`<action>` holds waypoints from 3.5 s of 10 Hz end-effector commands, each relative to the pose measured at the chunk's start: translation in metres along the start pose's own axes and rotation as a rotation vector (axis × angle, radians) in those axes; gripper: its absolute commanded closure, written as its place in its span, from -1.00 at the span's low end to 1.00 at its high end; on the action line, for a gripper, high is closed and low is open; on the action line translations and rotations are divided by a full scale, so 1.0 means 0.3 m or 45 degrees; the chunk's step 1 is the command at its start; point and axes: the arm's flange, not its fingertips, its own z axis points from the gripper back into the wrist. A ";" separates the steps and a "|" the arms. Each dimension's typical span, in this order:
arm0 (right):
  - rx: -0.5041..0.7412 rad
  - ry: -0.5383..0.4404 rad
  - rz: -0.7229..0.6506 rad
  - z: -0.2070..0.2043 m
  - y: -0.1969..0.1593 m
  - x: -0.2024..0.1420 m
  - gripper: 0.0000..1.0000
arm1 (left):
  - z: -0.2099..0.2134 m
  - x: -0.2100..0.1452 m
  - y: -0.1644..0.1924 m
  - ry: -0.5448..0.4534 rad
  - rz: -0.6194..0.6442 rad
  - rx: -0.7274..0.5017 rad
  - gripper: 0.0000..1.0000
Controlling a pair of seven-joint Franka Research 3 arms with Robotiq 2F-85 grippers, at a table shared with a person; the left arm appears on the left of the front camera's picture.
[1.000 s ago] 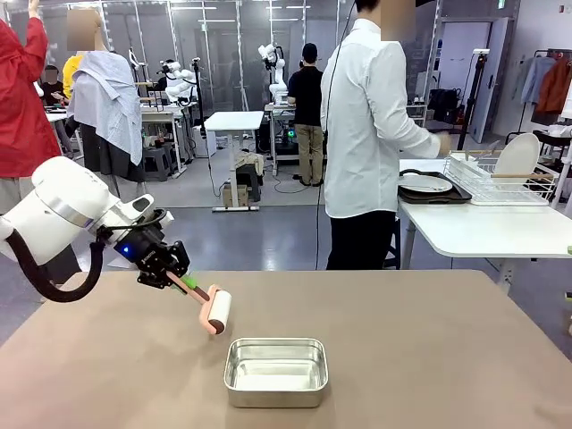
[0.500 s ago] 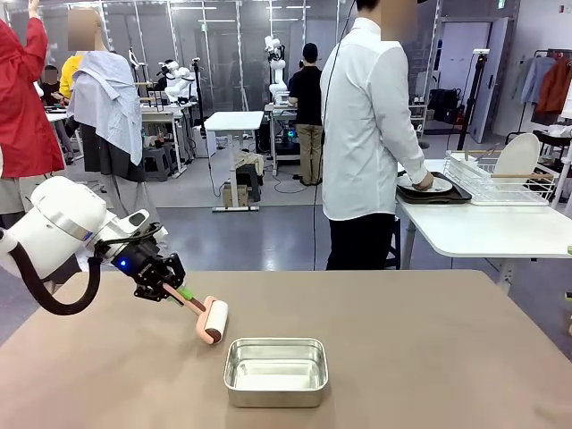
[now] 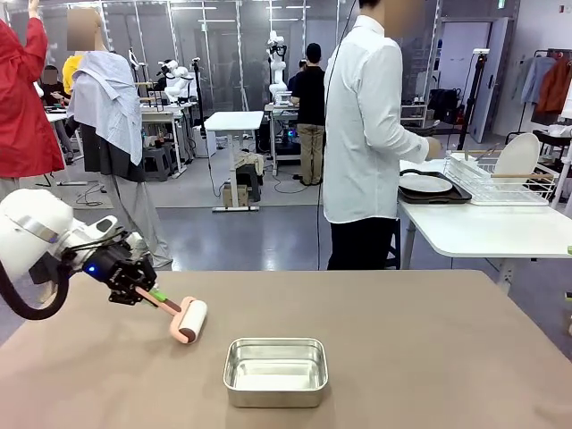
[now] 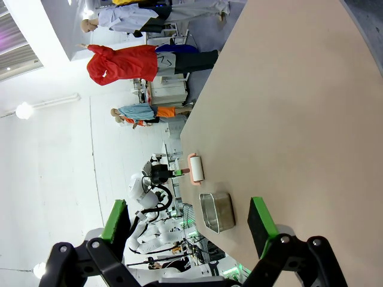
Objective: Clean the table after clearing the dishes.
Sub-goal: When the right (or left) Handle tray is removed, use the right hand (or left hand) to clean the right (or left) side of the table with the Lint Roller, then place the Lint Roller back on top of the Airtight Container.
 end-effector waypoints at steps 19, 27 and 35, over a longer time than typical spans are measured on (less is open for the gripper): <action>0.001 0.013 0.024 0.003 0.003 -0.011 -1.00 | 0.751 -0.092 0.049 -0.277 -0.049 0.353 0.59; 0.001 0.013 0.024 0.003 0.003 -0.011 -1.00 | 0.751 -0.092 0.049 -0.277 -0.049 0.353 0.59; 0.001 0.013 0.024 0.003 0.003 -0.011 -1.00 | 0.458 -0.029 -0.767 0.284 -1.159 0.875 0.59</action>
